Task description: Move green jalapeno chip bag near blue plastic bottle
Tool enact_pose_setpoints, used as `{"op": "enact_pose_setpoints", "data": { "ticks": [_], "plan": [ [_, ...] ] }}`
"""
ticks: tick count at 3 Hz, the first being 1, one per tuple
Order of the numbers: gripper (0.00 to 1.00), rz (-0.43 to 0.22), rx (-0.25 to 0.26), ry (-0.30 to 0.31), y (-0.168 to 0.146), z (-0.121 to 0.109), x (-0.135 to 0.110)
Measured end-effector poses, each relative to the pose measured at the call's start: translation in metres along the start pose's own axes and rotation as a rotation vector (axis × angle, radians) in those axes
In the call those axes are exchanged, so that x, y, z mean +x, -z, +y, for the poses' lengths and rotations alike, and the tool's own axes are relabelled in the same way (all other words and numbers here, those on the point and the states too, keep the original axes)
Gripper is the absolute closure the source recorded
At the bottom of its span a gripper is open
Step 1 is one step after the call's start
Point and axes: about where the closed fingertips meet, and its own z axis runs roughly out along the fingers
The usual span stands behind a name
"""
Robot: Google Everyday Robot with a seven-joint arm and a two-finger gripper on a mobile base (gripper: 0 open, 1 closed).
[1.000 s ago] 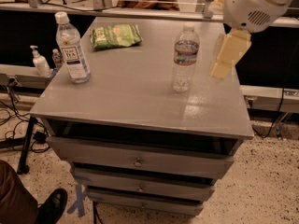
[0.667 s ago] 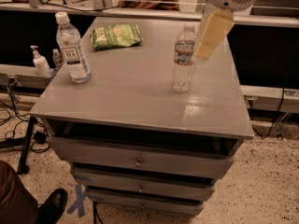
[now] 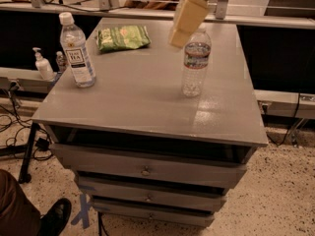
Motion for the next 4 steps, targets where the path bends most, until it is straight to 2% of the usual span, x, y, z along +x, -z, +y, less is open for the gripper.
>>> {"op": "enact_pose_setpoints", "data": {
  "ticks": [1,2,3,4],
  "plan": [
    [0.00,-0.069,-0.020,-0.087,-0.045,-0.002,-0.014],
    [0.00,-0.156,0.010,-0.182,-0.088,-0.013,-0.042],
    [0.00,-0.156,0.010,-0.182,-0.088,-0.013,-0.042],
    [0.00,-0.178,0.041,-0.203,-0.107,-0.024,-0.043]
  ]
}}
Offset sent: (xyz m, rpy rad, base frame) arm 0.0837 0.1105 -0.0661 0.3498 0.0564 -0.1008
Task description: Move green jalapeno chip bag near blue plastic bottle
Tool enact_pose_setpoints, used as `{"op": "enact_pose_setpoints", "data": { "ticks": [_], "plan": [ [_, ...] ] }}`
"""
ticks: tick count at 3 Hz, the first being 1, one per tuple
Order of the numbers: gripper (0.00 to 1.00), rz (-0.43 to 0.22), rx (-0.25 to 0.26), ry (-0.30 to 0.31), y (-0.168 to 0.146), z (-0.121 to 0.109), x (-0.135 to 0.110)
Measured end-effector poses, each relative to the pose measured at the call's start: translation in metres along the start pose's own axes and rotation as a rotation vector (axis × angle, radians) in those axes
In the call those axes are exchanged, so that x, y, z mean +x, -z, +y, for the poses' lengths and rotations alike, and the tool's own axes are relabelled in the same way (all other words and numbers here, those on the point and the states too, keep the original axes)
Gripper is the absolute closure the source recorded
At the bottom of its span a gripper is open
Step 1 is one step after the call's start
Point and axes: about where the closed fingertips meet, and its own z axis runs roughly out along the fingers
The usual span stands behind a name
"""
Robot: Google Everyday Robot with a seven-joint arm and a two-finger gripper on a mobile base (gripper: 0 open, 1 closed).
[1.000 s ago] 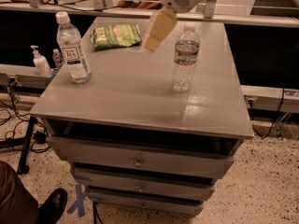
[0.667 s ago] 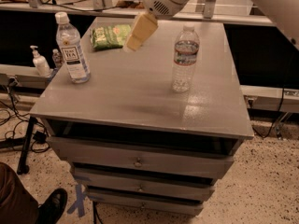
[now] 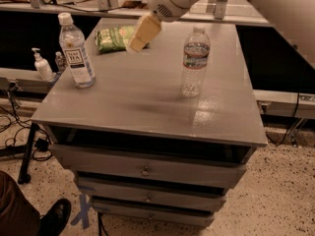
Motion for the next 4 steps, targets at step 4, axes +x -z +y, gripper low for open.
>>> {"op": "enact_pose_setpoints", "data": {
  "ticks": [4],
  "plan": [
    [0.00,0.032,0.149,-0.149,-0.141,-0.085,-0.010]
  ]
}}
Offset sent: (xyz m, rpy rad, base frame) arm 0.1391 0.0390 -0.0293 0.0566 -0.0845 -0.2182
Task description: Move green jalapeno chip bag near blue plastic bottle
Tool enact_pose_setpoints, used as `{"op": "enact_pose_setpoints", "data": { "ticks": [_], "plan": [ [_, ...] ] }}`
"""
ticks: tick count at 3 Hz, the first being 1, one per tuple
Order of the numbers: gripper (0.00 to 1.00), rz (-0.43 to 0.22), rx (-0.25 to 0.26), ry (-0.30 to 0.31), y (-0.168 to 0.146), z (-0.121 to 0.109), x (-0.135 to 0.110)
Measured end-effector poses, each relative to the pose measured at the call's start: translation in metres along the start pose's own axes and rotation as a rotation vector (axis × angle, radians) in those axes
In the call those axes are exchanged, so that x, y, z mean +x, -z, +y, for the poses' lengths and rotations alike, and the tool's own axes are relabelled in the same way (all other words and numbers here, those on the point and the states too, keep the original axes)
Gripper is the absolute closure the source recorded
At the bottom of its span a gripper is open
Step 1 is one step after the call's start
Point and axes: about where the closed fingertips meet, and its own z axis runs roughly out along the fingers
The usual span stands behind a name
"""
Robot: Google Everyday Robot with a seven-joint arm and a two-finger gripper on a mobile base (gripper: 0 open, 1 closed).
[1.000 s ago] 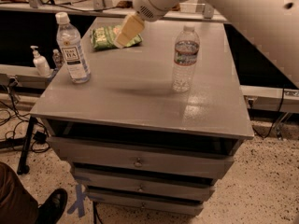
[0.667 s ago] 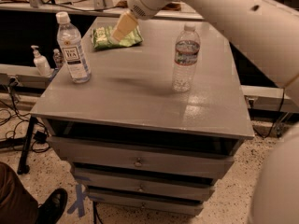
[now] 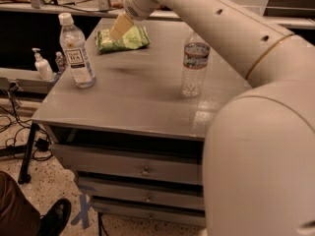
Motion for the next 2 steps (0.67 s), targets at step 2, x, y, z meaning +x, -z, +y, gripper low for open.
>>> {"op": "enact_pose_setpoints", "data": {
  "ticks": [2],
  "plan": [
    [0.00,0.036,-0.064,-0.042,-0.061,0.013,-0.001]
  ]
}}
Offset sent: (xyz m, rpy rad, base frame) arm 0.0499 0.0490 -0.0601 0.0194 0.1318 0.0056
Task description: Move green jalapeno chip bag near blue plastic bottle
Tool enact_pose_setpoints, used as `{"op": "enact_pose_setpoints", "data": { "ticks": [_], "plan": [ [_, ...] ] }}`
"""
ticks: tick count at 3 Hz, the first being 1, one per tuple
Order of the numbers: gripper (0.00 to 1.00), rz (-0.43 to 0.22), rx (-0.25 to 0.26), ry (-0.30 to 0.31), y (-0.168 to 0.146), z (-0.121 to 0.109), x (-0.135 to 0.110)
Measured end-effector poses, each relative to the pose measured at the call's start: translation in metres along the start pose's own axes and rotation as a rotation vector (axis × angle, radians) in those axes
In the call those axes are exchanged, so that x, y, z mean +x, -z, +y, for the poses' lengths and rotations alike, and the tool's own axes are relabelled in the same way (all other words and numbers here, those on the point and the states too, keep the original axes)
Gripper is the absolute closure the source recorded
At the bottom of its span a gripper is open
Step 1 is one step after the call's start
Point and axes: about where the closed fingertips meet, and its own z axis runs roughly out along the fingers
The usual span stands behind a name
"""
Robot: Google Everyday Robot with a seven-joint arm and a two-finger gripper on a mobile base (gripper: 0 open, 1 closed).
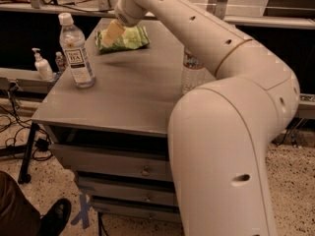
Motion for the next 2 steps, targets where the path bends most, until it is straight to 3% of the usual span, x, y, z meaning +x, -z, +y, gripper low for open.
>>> {"op": "enact_pose_setpoints", "data": {
  "ticks": [2],
  "plan": [
    [0.00,0.031,-0.068,-0.016,-0.046,0.018,0.005]
  ]
}}
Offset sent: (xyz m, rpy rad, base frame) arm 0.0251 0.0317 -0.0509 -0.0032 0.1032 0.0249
